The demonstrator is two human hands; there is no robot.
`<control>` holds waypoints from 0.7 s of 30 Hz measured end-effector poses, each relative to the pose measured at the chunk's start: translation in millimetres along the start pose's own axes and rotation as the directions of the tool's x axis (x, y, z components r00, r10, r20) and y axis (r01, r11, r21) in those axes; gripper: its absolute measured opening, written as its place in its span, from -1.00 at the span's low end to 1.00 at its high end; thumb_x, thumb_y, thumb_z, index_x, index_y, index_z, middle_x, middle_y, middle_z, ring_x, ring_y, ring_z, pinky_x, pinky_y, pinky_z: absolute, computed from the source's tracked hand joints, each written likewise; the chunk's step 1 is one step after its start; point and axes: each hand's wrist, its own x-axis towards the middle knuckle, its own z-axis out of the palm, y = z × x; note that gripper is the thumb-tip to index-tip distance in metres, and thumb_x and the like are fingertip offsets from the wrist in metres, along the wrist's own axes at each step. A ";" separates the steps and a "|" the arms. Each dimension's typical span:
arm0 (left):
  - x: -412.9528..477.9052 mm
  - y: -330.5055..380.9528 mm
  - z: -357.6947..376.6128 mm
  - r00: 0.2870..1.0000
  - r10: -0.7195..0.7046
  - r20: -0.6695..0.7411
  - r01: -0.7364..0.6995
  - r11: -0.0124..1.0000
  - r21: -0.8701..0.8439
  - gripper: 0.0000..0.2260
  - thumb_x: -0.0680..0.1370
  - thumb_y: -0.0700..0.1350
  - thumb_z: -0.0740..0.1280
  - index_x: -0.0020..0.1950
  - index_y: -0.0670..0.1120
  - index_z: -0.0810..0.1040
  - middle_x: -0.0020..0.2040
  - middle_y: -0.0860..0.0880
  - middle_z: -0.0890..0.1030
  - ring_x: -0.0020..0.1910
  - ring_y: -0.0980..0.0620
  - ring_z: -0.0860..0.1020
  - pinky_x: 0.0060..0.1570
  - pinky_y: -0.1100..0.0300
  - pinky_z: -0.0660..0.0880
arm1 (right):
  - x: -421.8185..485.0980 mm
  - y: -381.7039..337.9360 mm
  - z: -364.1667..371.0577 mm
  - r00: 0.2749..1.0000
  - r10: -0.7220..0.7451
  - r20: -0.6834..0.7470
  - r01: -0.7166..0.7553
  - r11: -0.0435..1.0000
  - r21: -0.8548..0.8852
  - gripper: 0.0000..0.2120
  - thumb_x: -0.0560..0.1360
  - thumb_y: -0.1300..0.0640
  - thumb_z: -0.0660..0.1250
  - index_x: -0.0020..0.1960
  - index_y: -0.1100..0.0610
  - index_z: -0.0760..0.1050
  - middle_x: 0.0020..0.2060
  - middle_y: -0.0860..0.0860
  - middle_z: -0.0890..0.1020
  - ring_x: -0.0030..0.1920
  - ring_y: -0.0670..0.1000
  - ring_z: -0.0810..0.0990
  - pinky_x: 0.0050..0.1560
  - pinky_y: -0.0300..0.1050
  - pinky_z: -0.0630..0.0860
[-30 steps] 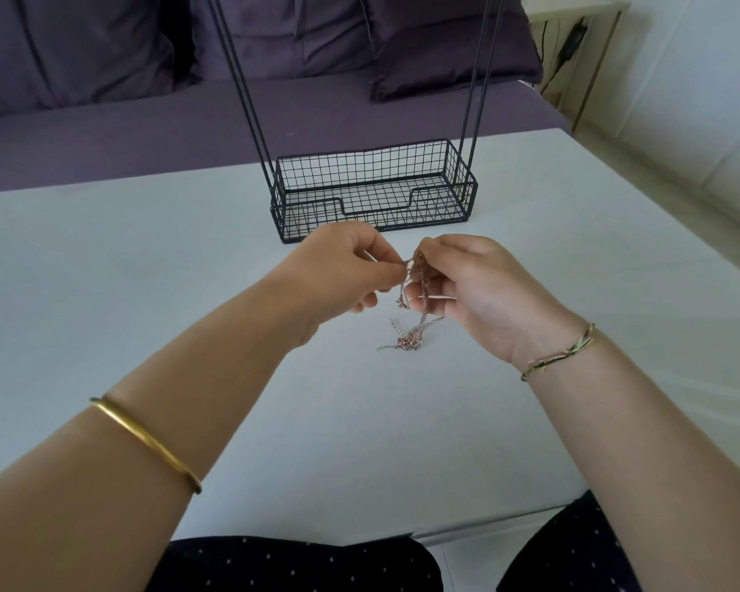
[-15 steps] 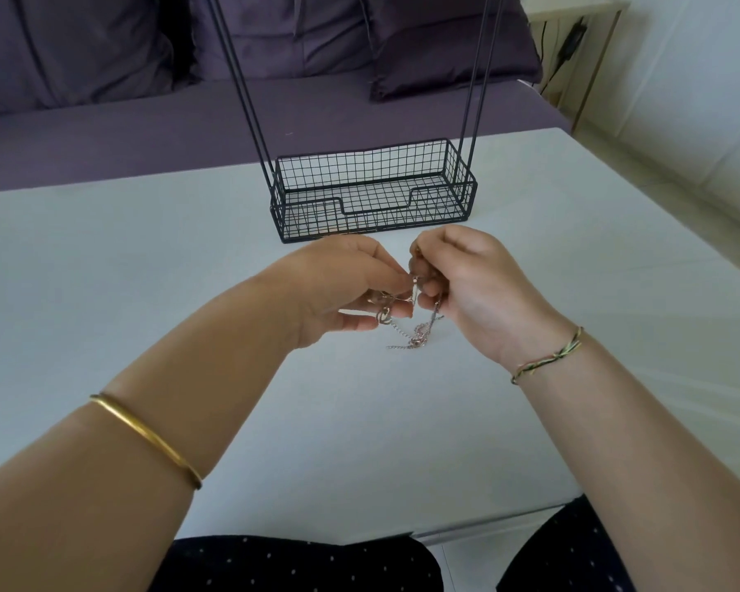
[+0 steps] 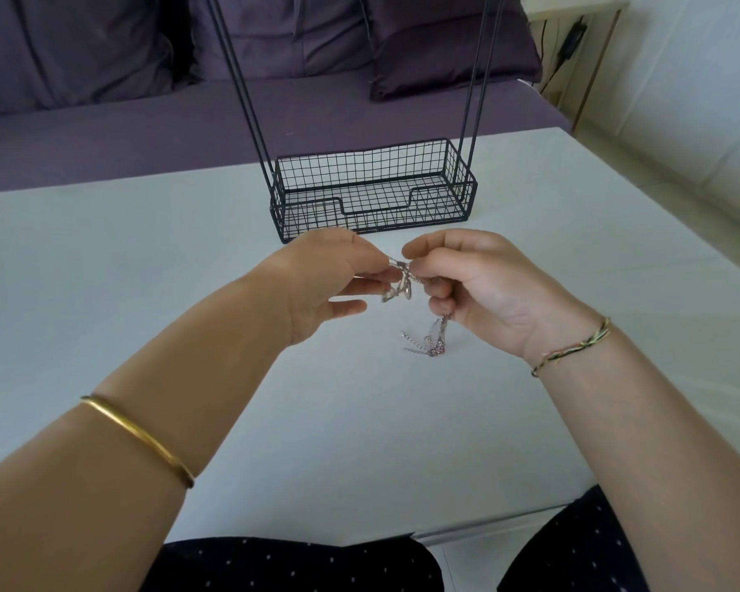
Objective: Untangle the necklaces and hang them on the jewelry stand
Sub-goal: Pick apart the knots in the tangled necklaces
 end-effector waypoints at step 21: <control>1.1 -6.1 6.9 0.989 0.151 0.006 -0.136 0.870 0.473 -0.93 0.51 -0.22 0.30 -0.18 -0.13 0.48 -0.27 0.01 0.64 -0.28 0.11 0.60 0.02 0.09 0.53 | 0.9 1.9 2.6 0.969 -0.170 -0.180 0.152 0.982 -0.111 -0.81 0.55 0.29 0.20 -0.17 0.08 0.46 -0.39 -0.02 0.46 -0.54 -0.15 0.32 -0.50 -0.29 0.25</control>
